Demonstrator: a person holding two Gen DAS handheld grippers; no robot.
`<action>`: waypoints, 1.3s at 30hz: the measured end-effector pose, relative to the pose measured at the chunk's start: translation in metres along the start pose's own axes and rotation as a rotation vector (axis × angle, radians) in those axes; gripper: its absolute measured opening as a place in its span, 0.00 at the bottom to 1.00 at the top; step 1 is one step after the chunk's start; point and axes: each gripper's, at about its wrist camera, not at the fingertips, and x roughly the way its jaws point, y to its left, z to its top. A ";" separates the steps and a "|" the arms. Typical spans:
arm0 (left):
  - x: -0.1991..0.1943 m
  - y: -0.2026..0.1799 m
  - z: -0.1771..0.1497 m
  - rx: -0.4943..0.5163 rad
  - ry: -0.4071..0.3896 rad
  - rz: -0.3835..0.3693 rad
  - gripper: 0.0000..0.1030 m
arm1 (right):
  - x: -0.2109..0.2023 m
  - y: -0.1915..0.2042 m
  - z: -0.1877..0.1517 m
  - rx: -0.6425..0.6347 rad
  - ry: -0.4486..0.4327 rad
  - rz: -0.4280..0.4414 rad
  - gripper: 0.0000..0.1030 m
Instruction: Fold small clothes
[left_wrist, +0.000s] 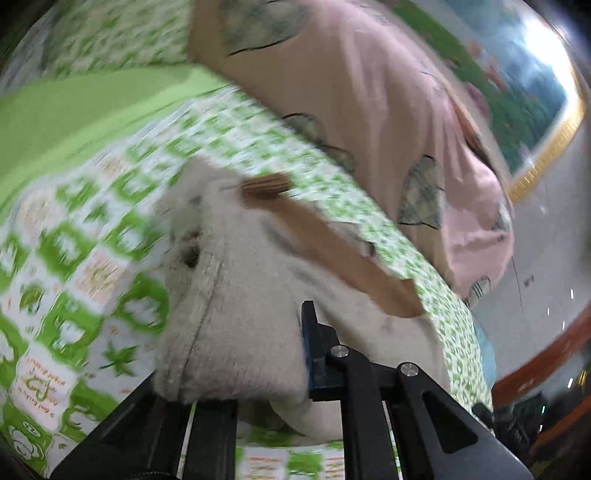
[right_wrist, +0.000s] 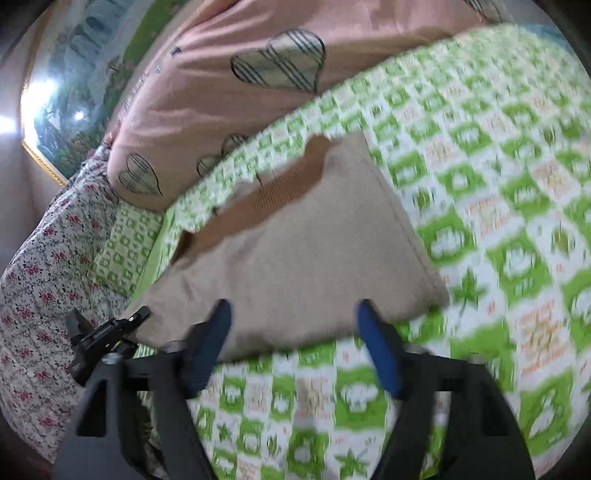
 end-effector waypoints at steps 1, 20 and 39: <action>-0.001 -0.016 0.001 0.048 -0.005 -0.014 0.08 | 0.003 0.003 0.005 -0.021 0.007 0.004 0.72; 0.068 -0.081 -0.035 0.244 0.140 -0.125 0.09 | 0.157 0.063 0.112 -0.060 0.399 0.378 0.72; 0.071 -0.077 -0.036 0.247 0.212 -0.200 0.09 | 0.271 0.205 0.115 -0.400 0.650 0.304 0.14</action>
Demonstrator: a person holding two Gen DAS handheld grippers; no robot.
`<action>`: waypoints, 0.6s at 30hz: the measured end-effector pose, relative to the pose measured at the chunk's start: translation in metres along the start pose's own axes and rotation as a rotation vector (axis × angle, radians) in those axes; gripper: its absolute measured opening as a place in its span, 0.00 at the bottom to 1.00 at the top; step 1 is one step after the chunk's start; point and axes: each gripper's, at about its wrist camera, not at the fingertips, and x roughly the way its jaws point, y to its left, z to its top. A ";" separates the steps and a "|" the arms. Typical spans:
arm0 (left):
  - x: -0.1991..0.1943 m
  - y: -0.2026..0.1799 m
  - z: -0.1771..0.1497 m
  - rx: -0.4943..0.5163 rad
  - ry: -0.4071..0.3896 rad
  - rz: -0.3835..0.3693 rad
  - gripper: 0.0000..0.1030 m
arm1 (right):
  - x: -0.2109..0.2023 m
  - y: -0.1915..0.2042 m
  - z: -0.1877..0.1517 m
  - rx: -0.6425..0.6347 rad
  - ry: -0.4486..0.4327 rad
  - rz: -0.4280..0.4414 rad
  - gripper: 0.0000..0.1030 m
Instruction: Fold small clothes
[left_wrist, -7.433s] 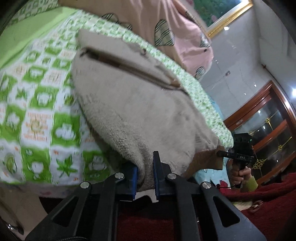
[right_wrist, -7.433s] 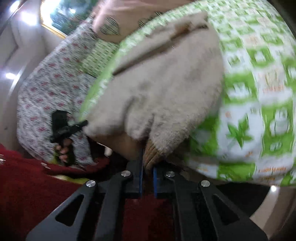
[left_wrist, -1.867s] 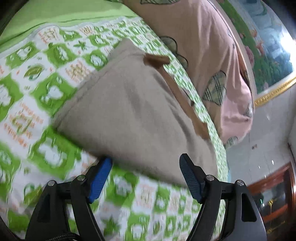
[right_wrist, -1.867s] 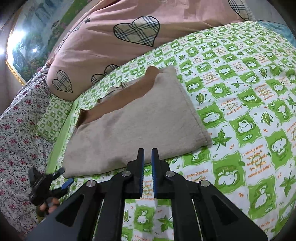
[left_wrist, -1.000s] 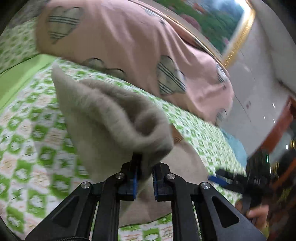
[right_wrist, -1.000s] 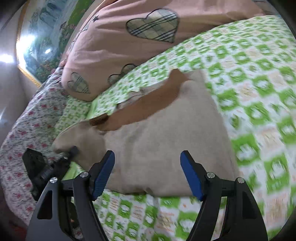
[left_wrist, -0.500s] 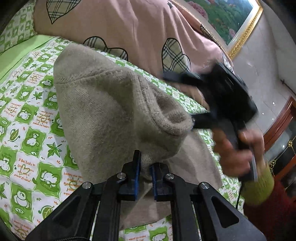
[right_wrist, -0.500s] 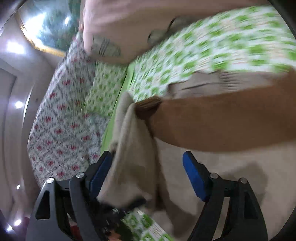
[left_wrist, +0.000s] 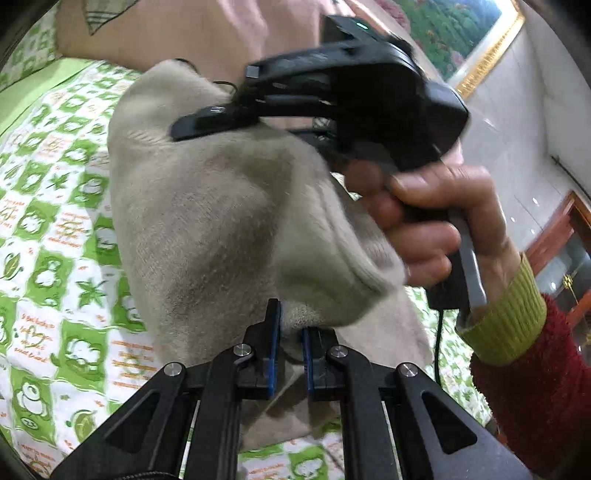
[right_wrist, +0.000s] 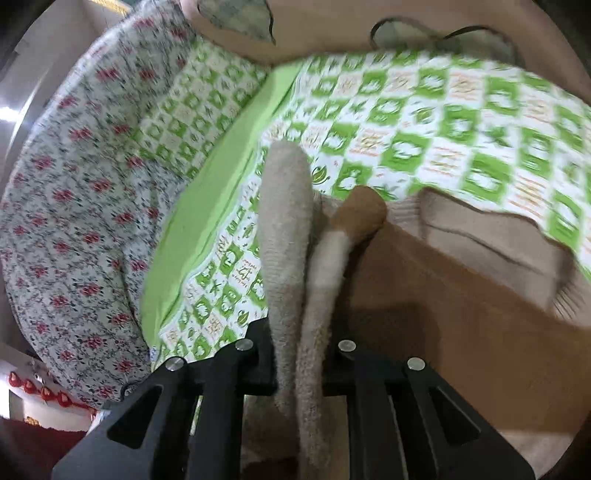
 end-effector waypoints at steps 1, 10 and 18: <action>0.002 -0.005 0.000 0.011 0.006 -0.010 0.09 | -0.014 -0.003 -0.008 0.014 -0.027 0.002 0.14; 0.030 -0.082 -0.010 0.183 0.064 -0.190 0.09 | -0.146 -0.045 -0.122 0.147 -0.265 -0.070 0.14; 0.100 -0.102 -0.027 0.235 0.247 -0.218 0.09 | -0.152 -0.128 -0.189 0.309 -0.260 -0.186 0.14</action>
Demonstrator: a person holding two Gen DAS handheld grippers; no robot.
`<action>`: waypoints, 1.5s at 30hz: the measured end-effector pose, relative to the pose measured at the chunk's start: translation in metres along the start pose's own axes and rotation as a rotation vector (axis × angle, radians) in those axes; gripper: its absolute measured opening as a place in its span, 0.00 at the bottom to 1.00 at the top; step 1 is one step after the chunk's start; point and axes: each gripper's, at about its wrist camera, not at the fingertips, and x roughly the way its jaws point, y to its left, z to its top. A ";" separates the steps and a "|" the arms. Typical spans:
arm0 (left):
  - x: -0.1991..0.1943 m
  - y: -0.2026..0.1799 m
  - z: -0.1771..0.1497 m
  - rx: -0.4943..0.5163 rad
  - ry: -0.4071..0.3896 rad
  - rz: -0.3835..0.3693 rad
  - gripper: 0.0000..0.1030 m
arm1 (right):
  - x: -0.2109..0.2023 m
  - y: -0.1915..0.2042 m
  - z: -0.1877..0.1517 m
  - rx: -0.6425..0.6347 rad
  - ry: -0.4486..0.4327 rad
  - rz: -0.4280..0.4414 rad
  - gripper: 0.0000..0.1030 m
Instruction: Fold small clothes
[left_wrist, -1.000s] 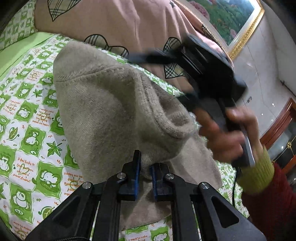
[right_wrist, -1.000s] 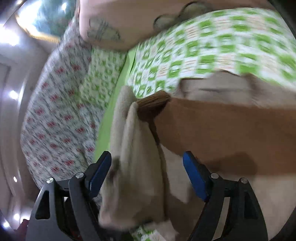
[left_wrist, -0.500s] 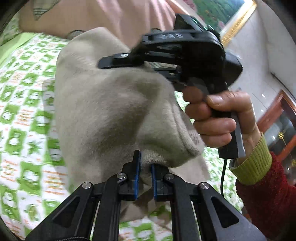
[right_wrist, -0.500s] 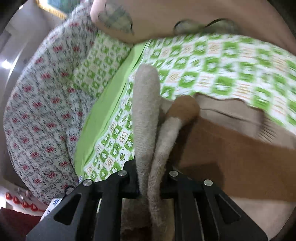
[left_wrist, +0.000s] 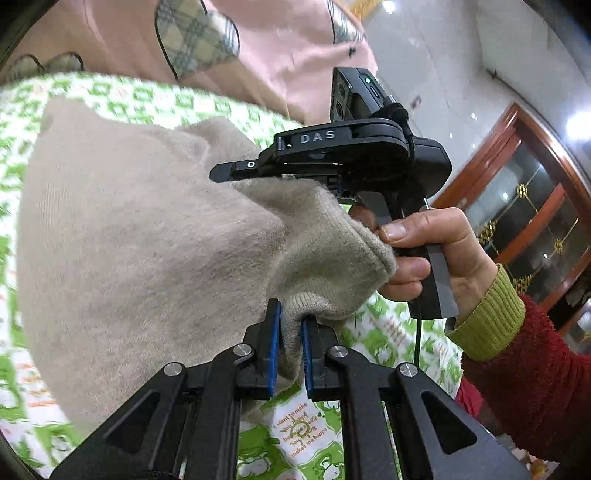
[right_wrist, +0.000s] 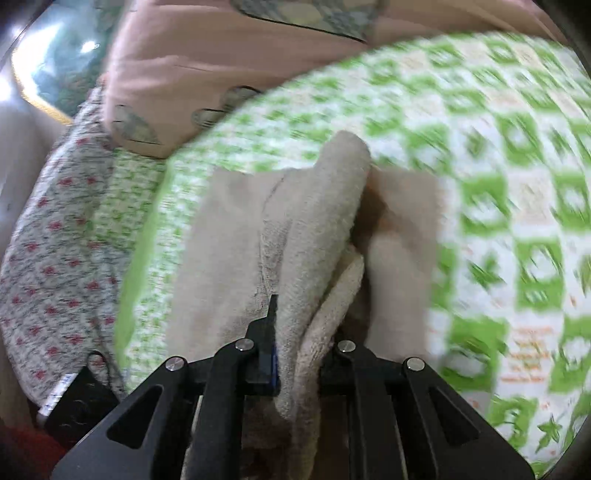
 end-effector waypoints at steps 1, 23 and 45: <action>0.004 -0.002 -0.001 0.004 0.011 0.007 0.09 | 0.002 -0.005 -0.003 0.003 -0.002 -0.007 0.14; 0.002 -0.002 -0.004 -0.032 0.071 0.009 0.27 | -0.019 -0.041 -0.007 0.010 -0.149 -0.094 0.26; -0.041 0.135 0.047 -0.411 -0.060 0.091 0.76 | -0.019 -0.059 -0.016 0.157 -0.159 0.062 0.72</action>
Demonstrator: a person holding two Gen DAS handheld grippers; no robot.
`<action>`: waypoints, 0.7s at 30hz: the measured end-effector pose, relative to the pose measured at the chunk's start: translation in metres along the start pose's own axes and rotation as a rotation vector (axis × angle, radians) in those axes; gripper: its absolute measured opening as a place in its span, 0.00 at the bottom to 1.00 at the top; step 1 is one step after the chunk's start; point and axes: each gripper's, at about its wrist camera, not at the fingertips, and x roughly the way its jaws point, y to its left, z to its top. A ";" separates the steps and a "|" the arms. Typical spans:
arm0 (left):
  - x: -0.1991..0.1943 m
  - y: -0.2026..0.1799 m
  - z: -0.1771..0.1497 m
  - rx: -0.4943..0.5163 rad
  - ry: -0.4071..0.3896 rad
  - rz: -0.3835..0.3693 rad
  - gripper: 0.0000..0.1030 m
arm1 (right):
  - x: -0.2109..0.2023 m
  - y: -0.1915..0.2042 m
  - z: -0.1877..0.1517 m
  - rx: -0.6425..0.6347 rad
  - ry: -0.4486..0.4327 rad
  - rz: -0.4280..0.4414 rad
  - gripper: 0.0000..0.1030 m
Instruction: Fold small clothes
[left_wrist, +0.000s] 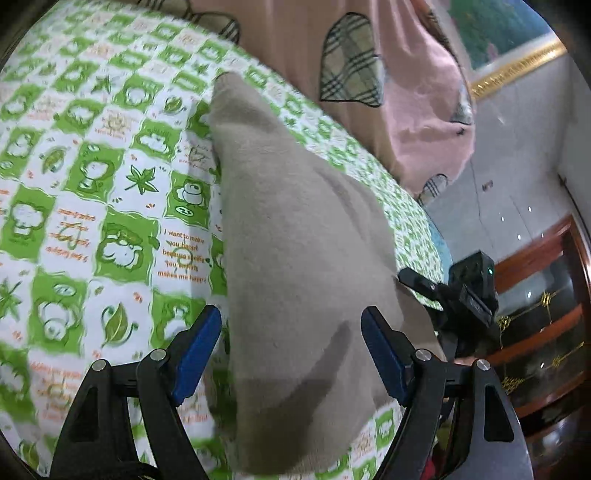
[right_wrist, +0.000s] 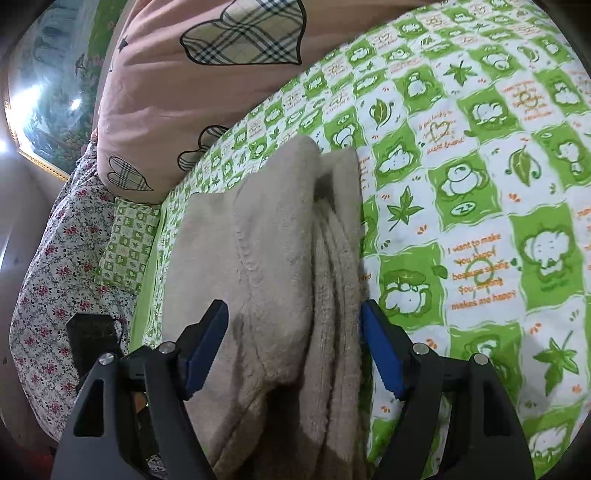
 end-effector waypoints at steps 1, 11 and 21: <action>0.006 0.003 0.003 -0.016 0.004 -0.007 0.76 | 0.003 0.000 0.001 -0.002 0.007 -0.003 0.72; 0.051 0.022 0.016 -0.086 0.040 -0.084 0.57 | 0.028 0.003 0.003 -0.039 0.048 -0.020 0.49; -0.033 0.017 0.002 -0.019 -0.050 -0.081 0.44 | 0.023 0.062 -0.022 -0.092 0.018 0.071 0.33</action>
